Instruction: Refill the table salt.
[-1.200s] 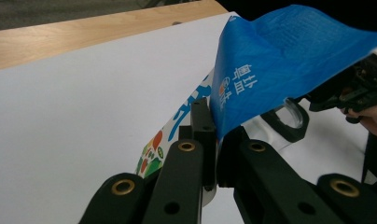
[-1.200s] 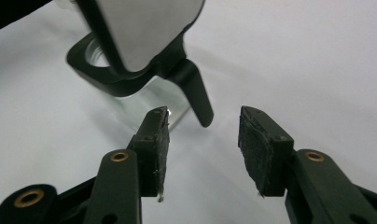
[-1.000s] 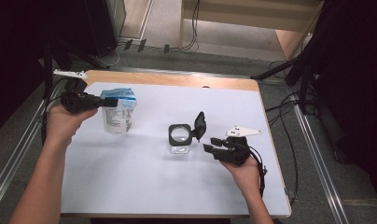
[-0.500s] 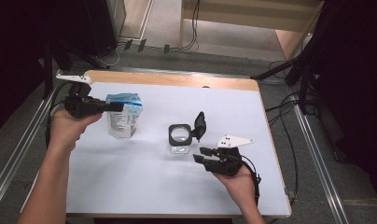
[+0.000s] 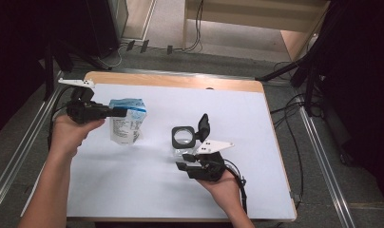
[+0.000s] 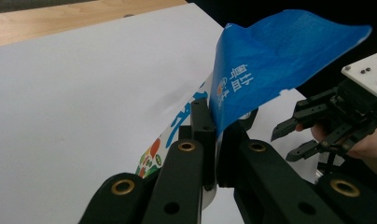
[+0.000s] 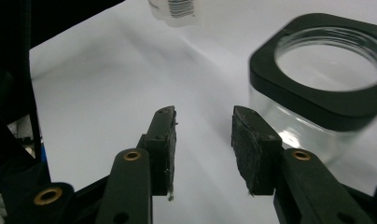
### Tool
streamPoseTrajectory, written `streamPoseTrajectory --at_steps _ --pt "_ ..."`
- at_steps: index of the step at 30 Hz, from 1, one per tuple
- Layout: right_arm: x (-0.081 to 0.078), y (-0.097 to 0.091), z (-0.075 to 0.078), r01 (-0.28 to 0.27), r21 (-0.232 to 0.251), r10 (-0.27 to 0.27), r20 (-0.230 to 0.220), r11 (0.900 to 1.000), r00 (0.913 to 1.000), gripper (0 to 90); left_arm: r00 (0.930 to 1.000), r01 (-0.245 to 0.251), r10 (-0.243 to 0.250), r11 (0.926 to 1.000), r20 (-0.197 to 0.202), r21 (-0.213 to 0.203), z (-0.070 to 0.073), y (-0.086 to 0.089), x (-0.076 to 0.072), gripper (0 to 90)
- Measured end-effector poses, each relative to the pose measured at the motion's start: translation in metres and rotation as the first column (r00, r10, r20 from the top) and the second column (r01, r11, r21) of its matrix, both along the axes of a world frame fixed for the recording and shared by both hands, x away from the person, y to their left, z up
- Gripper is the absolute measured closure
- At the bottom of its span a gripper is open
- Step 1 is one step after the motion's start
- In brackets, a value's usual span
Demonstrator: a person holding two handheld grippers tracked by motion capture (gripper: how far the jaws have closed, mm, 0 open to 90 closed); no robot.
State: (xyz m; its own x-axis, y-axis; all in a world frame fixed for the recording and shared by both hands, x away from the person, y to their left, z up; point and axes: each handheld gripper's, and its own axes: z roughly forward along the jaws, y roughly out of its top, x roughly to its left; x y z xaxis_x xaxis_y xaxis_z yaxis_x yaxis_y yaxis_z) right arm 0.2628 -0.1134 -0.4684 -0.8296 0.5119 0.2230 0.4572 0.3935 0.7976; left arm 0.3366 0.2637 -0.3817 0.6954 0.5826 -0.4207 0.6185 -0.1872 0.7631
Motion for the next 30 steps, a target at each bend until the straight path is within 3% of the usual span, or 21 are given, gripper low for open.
streamPoseTrajectory --at_steps 7,20,26,30 --pt "0.003 0.023 -0.001 -0.043 -0.013 0.044 0.008 0.999 0.999 61.8 1.0 0.007 -0.007 1.0 0.003 0.004 0.003 -0.002 -0.006 90.0" --pt "0.014 0.061 -0.004 -0.064 -0.013 0.064 0.034 0.9979 0.9973 60.7 1.0 -0.001 0.001 0.9999 -0.001 -0.013 0.01 -0.005 -0.022 90.0" --pt "0.021 0.084 -0.011 -0.068 -0.024 0.069 0.029 0.9974 0.9972 60.6 0.9998 -0.003 0.003 0.9996 0.02 -0.029 0.019 -0.007 -0.033 90.0" --pt "0.024 0.094 -0.018 -0.057 -0.006 0.057 0.01 0.9984 0.9983 60.6 0.9997 0.002 -0.002 0.9994 0.025 -0.035 0.022 -0.01 -0.038 90.0"
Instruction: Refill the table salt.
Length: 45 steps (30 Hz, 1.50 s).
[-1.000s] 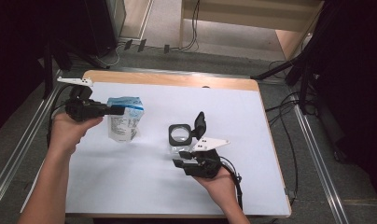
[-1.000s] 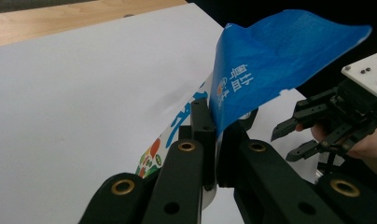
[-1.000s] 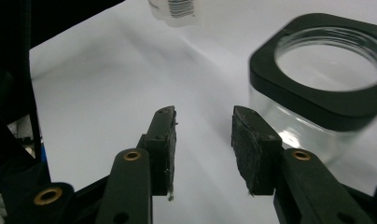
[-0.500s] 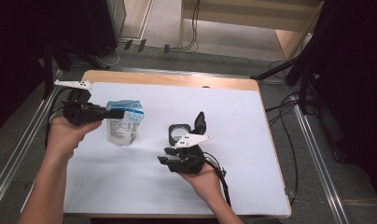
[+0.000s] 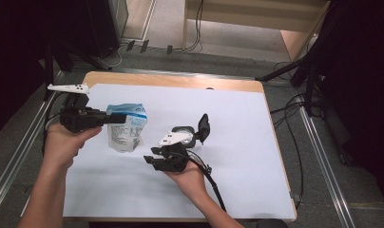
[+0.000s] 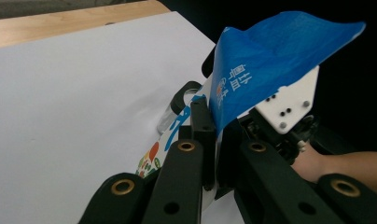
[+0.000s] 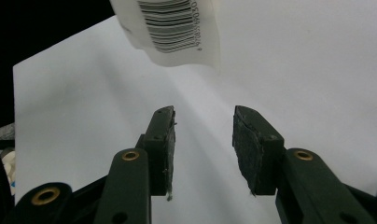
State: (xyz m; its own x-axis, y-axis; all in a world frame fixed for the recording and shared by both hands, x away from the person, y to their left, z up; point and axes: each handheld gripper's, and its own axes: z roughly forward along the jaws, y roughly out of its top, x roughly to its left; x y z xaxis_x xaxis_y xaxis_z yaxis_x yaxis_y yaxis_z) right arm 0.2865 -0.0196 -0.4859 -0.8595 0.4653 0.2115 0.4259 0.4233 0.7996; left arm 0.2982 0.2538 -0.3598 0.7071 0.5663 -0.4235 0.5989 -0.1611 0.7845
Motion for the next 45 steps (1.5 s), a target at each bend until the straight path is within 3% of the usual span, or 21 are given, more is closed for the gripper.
streamPoseTrajectory --at_steps 8,15,18,24,31,36,38,45 --pt "0.006 0.02 -0.013 0.021 0.008 -0.021 -0.019 0.9997 0.9996 60.6 0.9997 0.016 -0.016 0.9998 -0.016 -0.01 0.0 -0.006 -0.004 90.0" --pt "0.01 0.032 -0.02 0.064 0.022 -0.064 0.018 0.9977 0.9978 61.8 0.999 0.031 -0.032 0.9992 -0.032 -0.025 0.001 -0.011 -0.007 90.0" --pt "0.012 0.034 -0.023 0.077 0.033 -0.077 0.015 0.9965 0.9969 62.0 0.9985 0.036 -0.038 0.9985 -0.04 -0.042 0.001 -0.012 -0.008 90.0" --pt "0.012 0.038 -0.028 0.087 0.023 -0.088 0.043 0.9959 0.9951 62.5 0.9973 0.036 -0.039 0.9983 -0.062 -0.045 -0.003 -0.017 -0.006 90.0" --pt "0.015 0.038 -0.032 0.103 0.028 -0.104 0.038 0.9943 0.9939 63.0 0.9971 0.027 -0.03 0.999 -0.07 -0.036 -0.004 -0.018 -0.004 90.0" --pt "0.012 0.039 -0.032 0.086 0.026 -0.087 0.034 0.996 0.9957 65.5 0.9962 0.007 -0.011 0.999 -0.086 -0.044 -0.012 -0.016 0.002 90.0" --pt "0.01 0.038 -0.033 0.076 0.028 -0.077 0.021 0.9967 0.9968 66.5 0.9971 -0.02 0.019 0.9997 -0.074 -0.017 -0.012 -0.018 0.003 89.7" --pt "-0.001 0.039 -0.031 0.009 0.0 -0.009 0.082 1.0 0.9966 66.8 0.9978 -0.006 0.004 0.9998 -0.066 -0.021 -0.015 -0.027 0.008 88.0"
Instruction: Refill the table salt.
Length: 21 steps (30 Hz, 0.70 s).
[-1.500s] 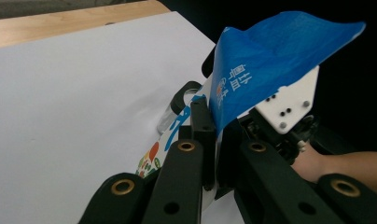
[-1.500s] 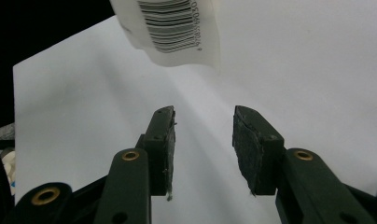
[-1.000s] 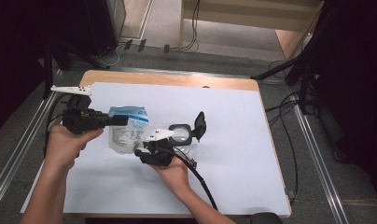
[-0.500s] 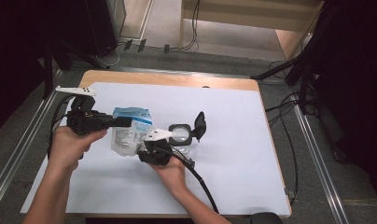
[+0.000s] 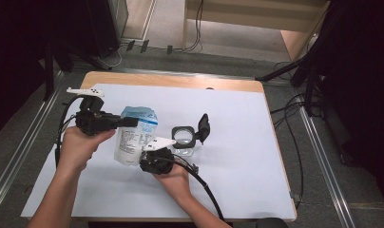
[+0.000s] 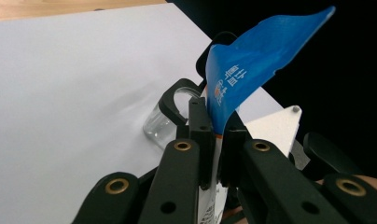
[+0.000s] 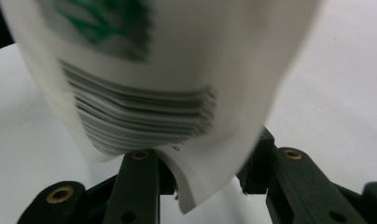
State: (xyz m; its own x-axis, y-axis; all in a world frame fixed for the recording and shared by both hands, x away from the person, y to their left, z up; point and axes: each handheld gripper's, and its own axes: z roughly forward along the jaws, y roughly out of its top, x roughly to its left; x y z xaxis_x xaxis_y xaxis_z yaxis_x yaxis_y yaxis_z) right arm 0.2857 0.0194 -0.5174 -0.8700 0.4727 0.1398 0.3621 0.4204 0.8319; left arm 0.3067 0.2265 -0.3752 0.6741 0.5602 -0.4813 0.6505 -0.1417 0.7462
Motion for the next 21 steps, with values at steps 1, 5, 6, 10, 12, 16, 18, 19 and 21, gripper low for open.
streamPoseTrajectory --at_steps 1,5,6,10,12,16,18,19,21 --pt "-0.001 -0.001 0.001 -0.005 -0.001 0.005 0.001 1.0 1.0 67.3 1.0 0.003 -0.003 1.0 0.002 -0.004 -0.001 -0.002 0.001 87.8" --pt "-0.003 -0.005 0.002 -0.013 0.0 0.013 -0.001 0.9999 0.9999 67.6 0.9998 0.022 -0.022 0.9997 -0.002 -0.008 -0.004 -0.007 0.005 84.1" --pt "-0.003 -0.006 0.002 -0.011 0.001 0.011 -0.002 0.9999 0.9999 67.7 0.9997 0.026 -0.026 0.9996 0.0 -0.006 -0.005 -0.008 0.006 84.1" --pt "-0.002 -0.012 0.0 -0.008 0.006 0.008 -0.011 1.0 0.9999 67.9 0.9982 0.061 -0.06 0.9981 0.002 -0.01 -0.005 -0.013 0.008 79.6" --pt "-0.002 -0.014 0.0 -0.007 0.008 0.007 -0.013 0.9999 0.9999 69.0 0.9977 0.068 -0.068 0.9977 0.008 -0.004 -0.005 -0.014 0.009 81.4" --pt "-0.001 -0.017 0.0 -0.007 0.034 0.008 -0.032 0.9994 0.9995 69.1 0.9991 0.025 -0.026 0.9995 0.035 0.02 -0.002 -0.016 0.007 90.0" --pt "-0.001 -0.018 0.001 -0.009 0.039 0.01 -0.027 0.9992 0.9996 69.1 0.9986 -0.007 0.006 0.9994 0.053 0.034 0.001 -0.017 0.005 90.0" --pt "-0.001 -0.018 0.002 -0.013 0.049 0.014 -0.035 0.9987 0.9993 69.0 0.9982 -0.02 0.017 0.9989 0.058 0.043 0.002 -0.017 0.005 90.0" --pt "-0.002 -0.019 0.003 -0.014 0.044 0.015 -0.027 0.9989 0.9995 67.9 0.9966 -0.052 0.047 0.9958 0.068 0.075 0.003 -0.018 0.004 90.0"
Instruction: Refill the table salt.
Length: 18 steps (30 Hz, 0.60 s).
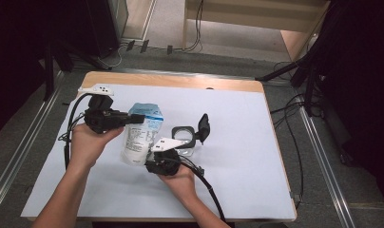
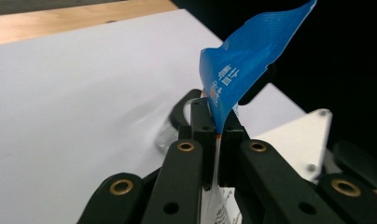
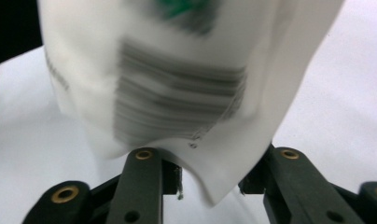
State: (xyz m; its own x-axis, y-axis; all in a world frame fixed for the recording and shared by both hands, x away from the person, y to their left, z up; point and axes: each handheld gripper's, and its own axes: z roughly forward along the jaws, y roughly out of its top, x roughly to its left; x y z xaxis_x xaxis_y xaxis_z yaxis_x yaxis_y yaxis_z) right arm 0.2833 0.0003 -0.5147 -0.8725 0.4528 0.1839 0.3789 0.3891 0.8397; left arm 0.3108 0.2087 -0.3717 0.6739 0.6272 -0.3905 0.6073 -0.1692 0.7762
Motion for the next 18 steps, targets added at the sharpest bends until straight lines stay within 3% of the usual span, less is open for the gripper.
streamPoseTrajectory --at_steps 3,5,11,17,18 --pt "-0.004 0.001 0.001 -0.016 -0.021 0.016 0.025 0.9997 0.9995 64.0 0.9996 -0.028 0.028 0.999 0.004 0.035 -0.001 -0.004 0.0 90.0" --pt "-0.006 0.002 0.002 -0.029 -0.032 0.03 0.035 0.9991 0.9989 64.2 0.9998 -0.022 0.022 0.9988 -0.001 0.043 -0.003 -0.007 0.002 90.0" --pt "-0.006 0.002 0.0 -0.031 -0.042 0.032 0.003 0.9986 0.9995 65.2 0.9999 0.017 -0.017 0.9997 0.0 0.016 -0.006 -0.01 0.005 88.6" --pt "-0.005 -0.002 0.004 -0.03 -0.021 0.03 0.0 0.9993 0.9995 65.1 0.9982 0.06 -0.06 0.9982 -0.008 -0.008 -0.01 -0.009 0.007 78.6" --pt "-0.005 -0.003 0.005 -0.029 -0.013 0.029 -0.005 0.9995 0.9996 65.2 0.9968 0.076 -0.076 0.997 -0.024 -0.014 -0.011 -0.009 0.007 75.7"
